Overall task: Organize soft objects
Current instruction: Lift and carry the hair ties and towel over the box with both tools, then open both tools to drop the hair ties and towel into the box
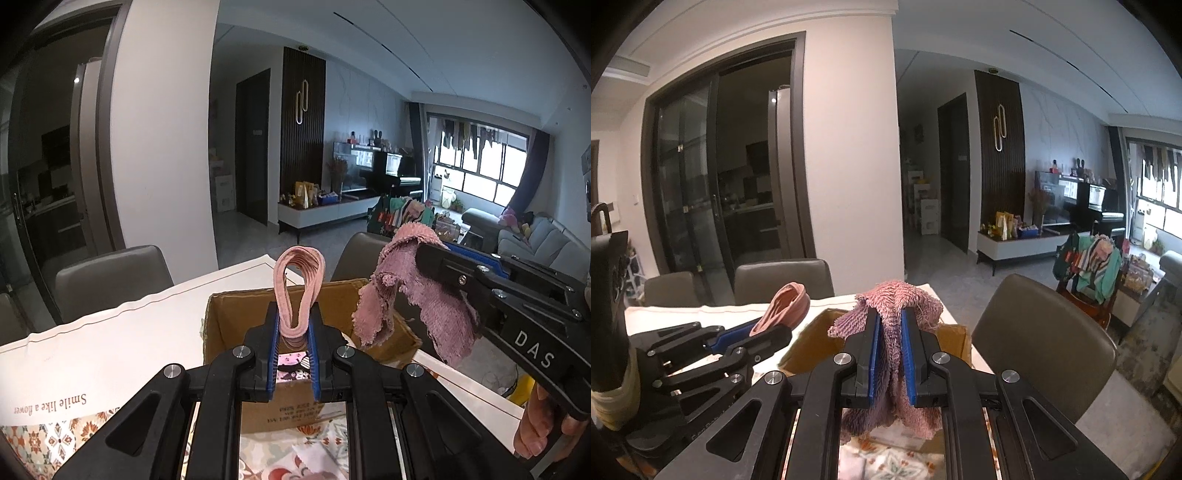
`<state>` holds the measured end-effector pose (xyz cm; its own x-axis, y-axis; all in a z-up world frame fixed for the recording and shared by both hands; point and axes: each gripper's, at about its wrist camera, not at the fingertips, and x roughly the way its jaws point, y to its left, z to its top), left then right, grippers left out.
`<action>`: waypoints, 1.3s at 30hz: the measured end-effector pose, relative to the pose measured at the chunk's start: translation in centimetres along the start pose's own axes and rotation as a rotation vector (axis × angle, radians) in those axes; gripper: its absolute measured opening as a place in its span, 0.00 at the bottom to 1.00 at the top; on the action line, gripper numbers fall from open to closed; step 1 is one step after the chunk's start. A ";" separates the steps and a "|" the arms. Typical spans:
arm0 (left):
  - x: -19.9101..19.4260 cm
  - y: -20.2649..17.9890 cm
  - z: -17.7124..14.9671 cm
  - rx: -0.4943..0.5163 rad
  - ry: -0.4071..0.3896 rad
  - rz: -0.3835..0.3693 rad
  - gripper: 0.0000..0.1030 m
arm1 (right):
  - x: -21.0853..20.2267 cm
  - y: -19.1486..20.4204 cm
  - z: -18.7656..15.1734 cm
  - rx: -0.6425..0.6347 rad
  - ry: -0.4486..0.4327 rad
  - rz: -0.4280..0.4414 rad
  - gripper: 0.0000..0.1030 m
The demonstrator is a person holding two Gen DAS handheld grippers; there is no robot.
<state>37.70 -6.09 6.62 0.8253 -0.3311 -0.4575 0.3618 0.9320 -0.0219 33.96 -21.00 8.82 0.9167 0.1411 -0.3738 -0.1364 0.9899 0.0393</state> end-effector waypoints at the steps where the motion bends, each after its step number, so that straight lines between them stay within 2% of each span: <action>1: 0.2 0.0 0.1 0.002 0.004 0.004 0.15 | 0.5 0.0 0.0 0.000 0.002 0.000 0.12; 7: 3.5 0.5 0.0 0.008 0.053 0.018 0.15 | 3.9 -1.1 0.0 0.004 0.045 -0.010 0.13; 19: 7.9 0.3 -2.0 0.048 0.176 0.032 0.15 | 9.9 -2.2 -2.7 0.012 0.210 -0.029 0.13; 21: 8.1 0.3 -2.2 0.044 0.191 0.028 0.19 | 10.5 -2.4 -3.2 0.014 0.239 -0.023 0.13; 22: 8.2 0.3 -2.2 0.043 0.197 0.021 0.21 | 10.6 -2.5 -3.3 0.013 0.246 -0.023 0.13; 24: 8.5 0.4 -2.3 0.044 0.203 0.021 0.32 | 10.9 -2.6 -3.4 0.017 0.263 -0.021 0.14; 26: 8.4 0.3 -2.3 0.049 0.206 0.025 0.37 | 11.1 -2.9 -3.5 0.029 0.281 -0.018 0.17; 28: 8.3 0.3 -2.4 0.053 0.204 0.032 0.38 | 11.4 -3.2 -3.3 0.039 0.300 -0.016 0.31; 29: 8.3 0.3 -2.4 0.054 0.204 0.036 0.39 | 11.3 -3.4 -3.4 0.045 0.303 -0.018 0.32; 39: 5.3 0.3 -2.3 0.035 0.166 0.068 0.43 | 9.6 -2.7 -3.6 0.028 0.279 -0.032 0.33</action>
<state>41.13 -7.25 2.12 0.7666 -0.2359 -0.5973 0.3247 0.9448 0.0437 41.77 -22.34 1.84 0.7809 0.1045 -0.6158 -0.0953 0.9943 0.0479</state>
